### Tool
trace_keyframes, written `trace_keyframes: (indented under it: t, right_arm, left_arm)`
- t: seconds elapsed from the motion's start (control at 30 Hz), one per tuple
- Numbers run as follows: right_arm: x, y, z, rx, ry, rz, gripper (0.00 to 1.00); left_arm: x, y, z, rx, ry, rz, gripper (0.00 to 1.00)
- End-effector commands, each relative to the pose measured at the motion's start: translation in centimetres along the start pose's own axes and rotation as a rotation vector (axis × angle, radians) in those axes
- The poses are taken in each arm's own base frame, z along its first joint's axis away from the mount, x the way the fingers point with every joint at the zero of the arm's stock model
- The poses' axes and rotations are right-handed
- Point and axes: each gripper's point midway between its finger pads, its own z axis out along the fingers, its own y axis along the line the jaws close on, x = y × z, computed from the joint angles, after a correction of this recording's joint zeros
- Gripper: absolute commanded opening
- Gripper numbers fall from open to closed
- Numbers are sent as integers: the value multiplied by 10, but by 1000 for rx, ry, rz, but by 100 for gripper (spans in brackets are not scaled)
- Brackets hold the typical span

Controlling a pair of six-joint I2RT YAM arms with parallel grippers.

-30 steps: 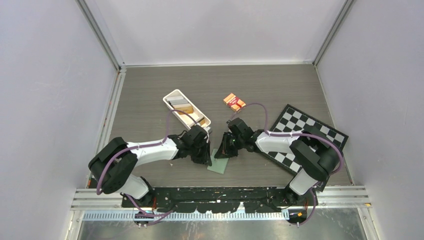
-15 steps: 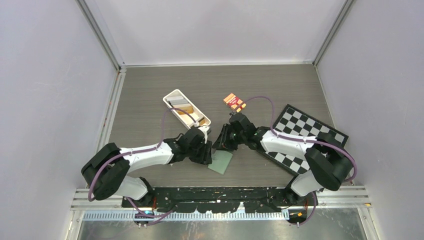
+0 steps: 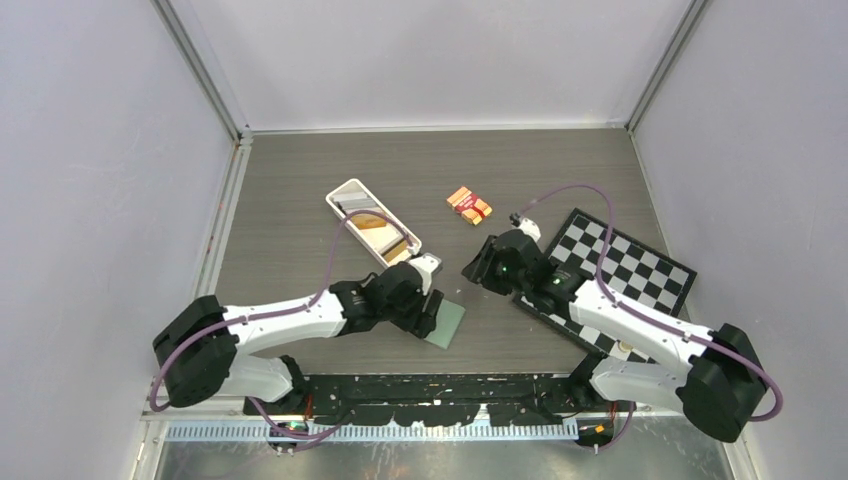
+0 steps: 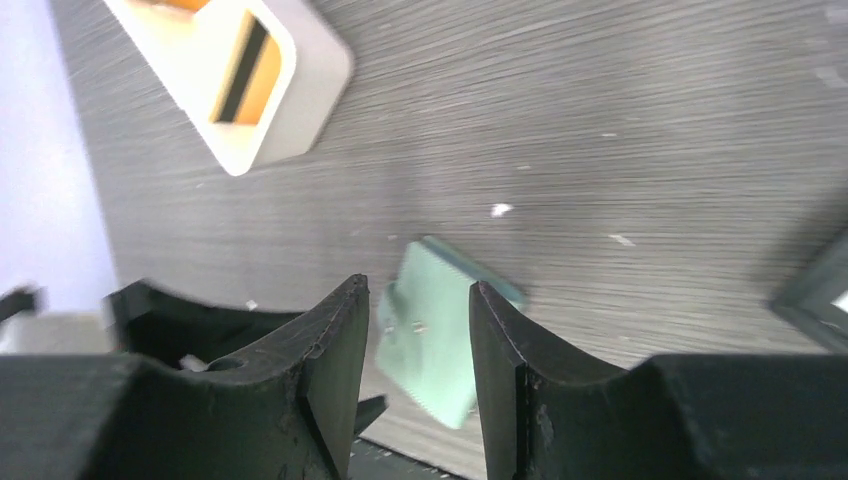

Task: Put the credit cards into the card holder
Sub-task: Open the card holder at the center of the board.

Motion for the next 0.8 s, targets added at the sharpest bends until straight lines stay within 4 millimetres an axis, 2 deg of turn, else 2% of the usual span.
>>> trace_keyframes:
  t: [0.0,0.17,0.33,0.6,0.77]
  right_arm:
    - [-17,-52,-7,177,-114,-13,47]
    - [-21,-72,-11,214,-134,12,48]
    - [-21,-77,-13,218,-140,21,48]
    - [-18,-80,-9,226,-134,29,44]
    - [-15,-80,-5,226,-117,26,43]
  left_arm:
    - [-41,-12,3,-44,-112,72,67]
    - [-41,-21,25,-71,-84,128,70]
    - [-34,-1,36,-201,-40,158,68]
    - [-36,9,32,-263,-55,119,45]
    - [-31,9,26,-259,-43,88,42]
